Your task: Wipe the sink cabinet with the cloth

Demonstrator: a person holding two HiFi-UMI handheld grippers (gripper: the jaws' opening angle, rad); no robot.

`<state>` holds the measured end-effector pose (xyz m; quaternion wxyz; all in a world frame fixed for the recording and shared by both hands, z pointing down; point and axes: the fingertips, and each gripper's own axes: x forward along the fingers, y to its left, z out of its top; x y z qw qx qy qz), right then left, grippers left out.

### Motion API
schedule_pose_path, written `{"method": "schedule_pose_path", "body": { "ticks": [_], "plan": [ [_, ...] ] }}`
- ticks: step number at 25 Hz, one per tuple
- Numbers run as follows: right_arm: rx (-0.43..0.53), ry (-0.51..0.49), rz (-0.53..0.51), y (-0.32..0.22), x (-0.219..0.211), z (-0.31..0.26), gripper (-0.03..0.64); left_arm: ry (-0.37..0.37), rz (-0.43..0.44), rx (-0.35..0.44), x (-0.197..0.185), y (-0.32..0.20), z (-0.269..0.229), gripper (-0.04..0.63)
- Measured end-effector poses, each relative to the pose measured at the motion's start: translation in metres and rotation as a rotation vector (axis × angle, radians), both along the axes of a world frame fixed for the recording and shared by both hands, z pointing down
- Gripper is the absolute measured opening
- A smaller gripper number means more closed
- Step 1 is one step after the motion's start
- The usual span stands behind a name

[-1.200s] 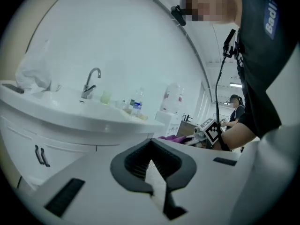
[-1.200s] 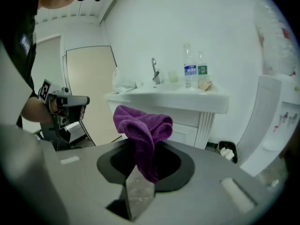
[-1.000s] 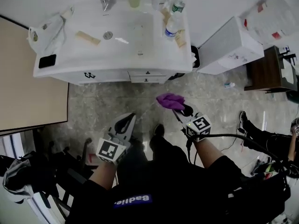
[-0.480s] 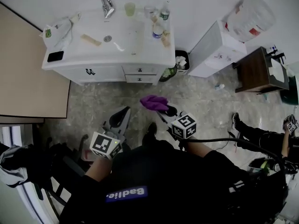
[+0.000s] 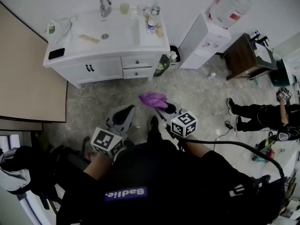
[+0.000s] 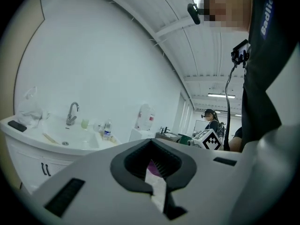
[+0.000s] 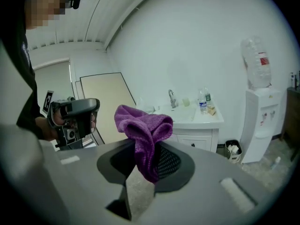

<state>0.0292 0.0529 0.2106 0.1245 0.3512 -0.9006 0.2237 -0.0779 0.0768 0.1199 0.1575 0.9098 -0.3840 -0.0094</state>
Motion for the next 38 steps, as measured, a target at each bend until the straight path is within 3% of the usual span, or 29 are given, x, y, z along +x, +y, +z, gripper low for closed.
{"method": "schedule_pose_path", "body": {
  "ticks": [5,11,18,22,30,38],
  "plan": [
    [0.029,-0.014,0.011,0.044,-0.005,-0.027,0.087,-0.007,0.073,0.024,0.003,0.045,-0.018,0.005],
    [0.071,-0.061,-0.026,0.077,0.0,-0.055,0.087,0.003,0.073,0.034,0.014,0.071,-0.035,0.005],
    [0.125,-0.051,-0.116,0.104,0.035,-0.078,0.087,0.039,0.082,0.043,0.074,0.083,-0.061,0.005],
    [0.13,-0.065,-0.081,0.1,0.066,-0.083,0.086,0.053,0.089,0.065,0.111,0.083,-0.067,0.005],
    [0.155,-0.079,-0.059,0.109,0.093,-0.086,0.086,0.006,0.135,0.081,0.149,0.104,-0.061,0.005],
    [0.158,-0.079,-0.045,0.115,0.099,-0.085,0.086,-0.034,0.167,0.1,0.16,0.114,-0.061,0.005]
  ]
}}
